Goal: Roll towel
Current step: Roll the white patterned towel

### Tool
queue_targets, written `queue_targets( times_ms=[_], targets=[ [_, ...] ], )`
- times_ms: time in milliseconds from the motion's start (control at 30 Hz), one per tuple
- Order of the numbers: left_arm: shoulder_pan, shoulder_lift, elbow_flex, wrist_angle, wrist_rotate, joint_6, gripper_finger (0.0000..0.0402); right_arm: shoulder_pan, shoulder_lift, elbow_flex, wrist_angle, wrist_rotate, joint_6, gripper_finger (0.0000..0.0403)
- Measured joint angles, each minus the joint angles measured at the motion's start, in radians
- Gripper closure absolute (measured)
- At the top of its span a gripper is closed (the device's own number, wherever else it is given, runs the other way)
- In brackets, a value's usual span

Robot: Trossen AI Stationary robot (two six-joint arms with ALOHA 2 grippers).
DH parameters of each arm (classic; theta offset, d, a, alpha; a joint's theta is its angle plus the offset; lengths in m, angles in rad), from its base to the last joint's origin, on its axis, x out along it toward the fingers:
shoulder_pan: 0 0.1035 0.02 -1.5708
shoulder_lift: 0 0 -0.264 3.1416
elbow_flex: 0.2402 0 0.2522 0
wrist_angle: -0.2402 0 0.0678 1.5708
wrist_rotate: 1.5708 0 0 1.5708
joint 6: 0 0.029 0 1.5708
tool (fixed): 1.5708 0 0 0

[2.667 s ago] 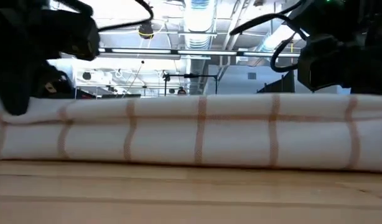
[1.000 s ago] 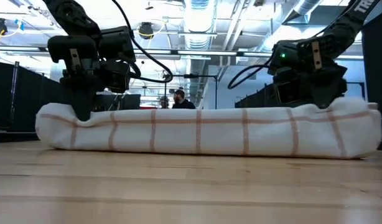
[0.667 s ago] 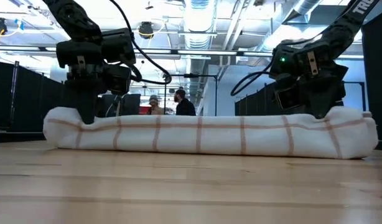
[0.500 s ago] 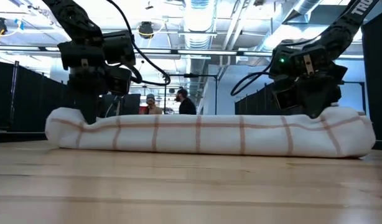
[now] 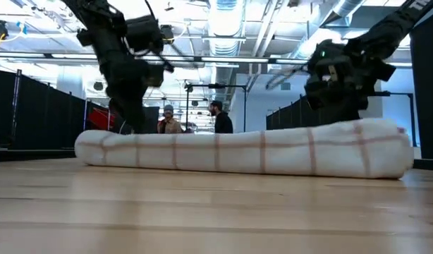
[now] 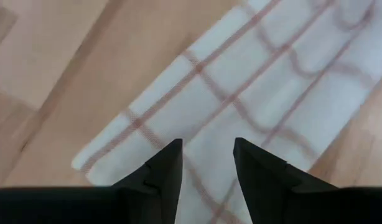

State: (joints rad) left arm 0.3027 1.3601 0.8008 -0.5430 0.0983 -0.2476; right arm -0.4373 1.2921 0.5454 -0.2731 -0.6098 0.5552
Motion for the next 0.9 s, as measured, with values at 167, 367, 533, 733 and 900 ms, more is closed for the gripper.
queue_targets(
  times_ms=[167,367,533,733,900],
  targets=[
    [-0.040,-0.086,0.048,0.060,-0.022,0.002,0.0273,0.086,-0.113,0.017,0.047,0.056,-0.003,0.0295],
    [-0.238,-0.212,0.072,0.026,-0.025,-0.070,0.0273,0.366,-0.228,0.025,0.143,0.171,0.063,0.0295],
    [-0.511,-0.244,0.071,-0.050,-0.186,-0.181,0.0273,0.646,-0.236,0.024,0.149,0.423,0.120,0.0295],
    [-0.786,-0.204,0.086,-0.089,-0.419,-0.410,0.0273,0.908,-0.179,0.051,0.156,0.747,0.198,0.0295],
    [-0.928,-0.122,0.202,-0.174,-0.555,-0.573,0.0273,1.046,-0.076,0.133,0.151,0.914,0.230,0.0295]
  ],
)
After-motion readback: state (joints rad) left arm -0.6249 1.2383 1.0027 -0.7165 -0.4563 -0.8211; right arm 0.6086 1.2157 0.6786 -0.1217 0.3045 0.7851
